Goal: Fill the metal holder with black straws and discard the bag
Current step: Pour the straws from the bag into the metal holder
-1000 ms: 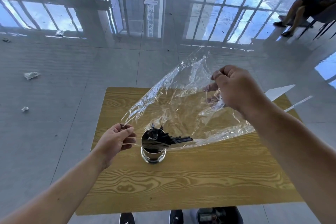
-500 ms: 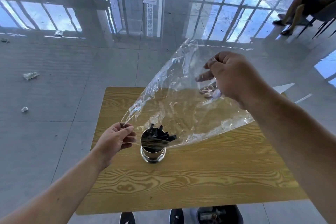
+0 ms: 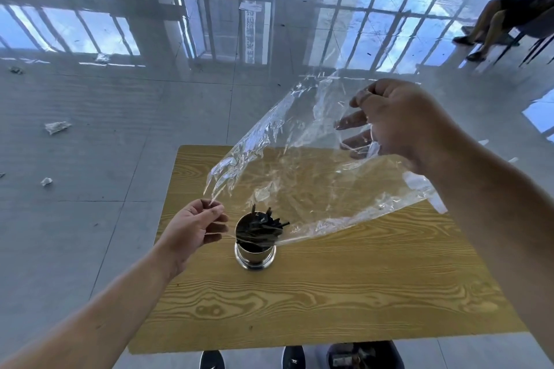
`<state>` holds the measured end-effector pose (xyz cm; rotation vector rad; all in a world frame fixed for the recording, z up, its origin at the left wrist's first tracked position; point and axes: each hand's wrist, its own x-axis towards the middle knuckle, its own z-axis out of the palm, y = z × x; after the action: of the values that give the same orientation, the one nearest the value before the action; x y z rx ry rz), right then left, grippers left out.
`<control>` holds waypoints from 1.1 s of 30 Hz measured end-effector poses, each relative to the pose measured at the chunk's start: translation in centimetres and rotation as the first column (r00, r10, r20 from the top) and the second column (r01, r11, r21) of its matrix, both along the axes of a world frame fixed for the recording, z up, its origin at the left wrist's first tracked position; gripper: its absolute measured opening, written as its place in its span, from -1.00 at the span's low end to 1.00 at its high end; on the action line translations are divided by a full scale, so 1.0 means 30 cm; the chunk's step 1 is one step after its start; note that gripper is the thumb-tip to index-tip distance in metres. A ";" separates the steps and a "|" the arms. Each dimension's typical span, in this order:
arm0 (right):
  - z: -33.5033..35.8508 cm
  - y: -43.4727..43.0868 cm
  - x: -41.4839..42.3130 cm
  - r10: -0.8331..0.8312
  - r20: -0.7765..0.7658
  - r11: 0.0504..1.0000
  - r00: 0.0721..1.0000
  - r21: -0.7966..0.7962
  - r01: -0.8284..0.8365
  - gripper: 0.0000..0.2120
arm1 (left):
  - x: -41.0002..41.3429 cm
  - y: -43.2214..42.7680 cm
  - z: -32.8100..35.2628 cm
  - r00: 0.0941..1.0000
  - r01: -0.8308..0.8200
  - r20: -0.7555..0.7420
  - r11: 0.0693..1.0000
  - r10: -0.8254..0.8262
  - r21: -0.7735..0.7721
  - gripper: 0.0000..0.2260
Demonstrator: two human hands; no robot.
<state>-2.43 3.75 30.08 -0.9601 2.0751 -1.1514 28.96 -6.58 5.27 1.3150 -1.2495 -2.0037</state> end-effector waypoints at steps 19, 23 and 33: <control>0.086 0.260 -0.245 -0.085 0.286 0.989 0.954 -0.095 0.116 -0.79 | -0.165 0.038 0.143 0.983 0.155 -0.098 0.988 -0.154 0.010 -0.38; 0.042 0.335 -0.310 -0.098 0.395 0.969 0.913 -0.171 0.178 -0.75 | -0.218 0.051 0.199 0.974 0.195 -0.117 0.981 -0.192 0.013 -0.17; -0.194 0.526 -0.430 -0.307 0.674 0.792 0.671 -0.210 0.574 -0.75 | -0.407 0.057 0.353 0.841 0.337 -0.507 0.917 -0.190 0.215 -0.05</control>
<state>-15.33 19.54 24.25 -0.1283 1.5715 -1.9177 16.76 -4.86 15.87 0.6974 -0.9557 -2.5919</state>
